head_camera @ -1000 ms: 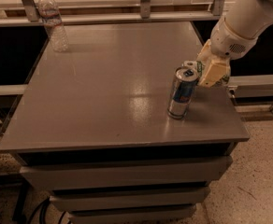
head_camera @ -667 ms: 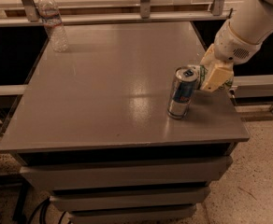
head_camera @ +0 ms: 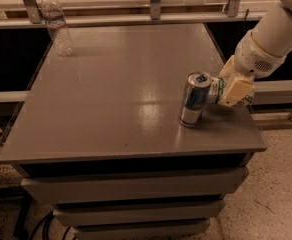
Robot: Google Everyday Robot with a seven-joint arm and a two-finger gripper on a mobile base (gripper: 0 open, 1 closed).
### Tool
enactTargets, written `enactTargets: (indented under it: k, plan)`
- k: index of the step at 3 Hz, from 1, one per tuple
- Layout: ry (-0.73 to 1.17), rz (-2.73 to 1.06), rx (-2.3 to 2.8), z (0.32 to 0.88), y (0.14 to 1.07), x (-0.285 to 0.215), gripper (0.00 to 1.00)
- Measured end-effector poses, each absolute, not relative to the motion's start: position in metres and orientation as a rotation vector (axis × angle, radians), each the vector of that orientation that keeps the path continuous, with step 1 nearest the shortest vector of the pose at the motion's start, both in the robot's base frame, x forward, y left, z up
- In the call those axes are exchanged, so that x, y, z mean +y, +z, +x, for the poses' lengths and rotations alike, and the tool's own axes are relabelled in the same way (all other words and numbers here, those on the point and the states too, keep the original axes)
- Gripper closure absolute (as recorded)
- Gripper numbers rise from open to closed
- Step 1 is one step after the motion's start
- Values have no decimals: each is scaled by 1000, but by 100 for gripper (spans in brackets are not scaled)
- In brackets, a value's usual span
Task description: Move 7up can near redbull can
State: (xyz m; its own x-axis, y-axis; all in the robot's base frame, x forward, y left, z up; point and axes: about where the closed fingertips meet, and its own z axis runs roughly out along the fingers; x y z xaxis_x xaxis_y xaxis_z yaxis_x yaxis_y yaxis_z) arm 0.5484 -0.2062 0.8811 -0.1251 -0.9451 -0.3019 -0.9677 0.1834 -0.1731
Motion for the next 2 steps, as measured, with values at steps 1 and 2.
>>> enactTargets:
  k: [1, 2]
  plan:
    - [125, -1788, 2148, 542, 874, -208, 78]
    - [151, -1776, 2161, 539, 869, -209, 54]
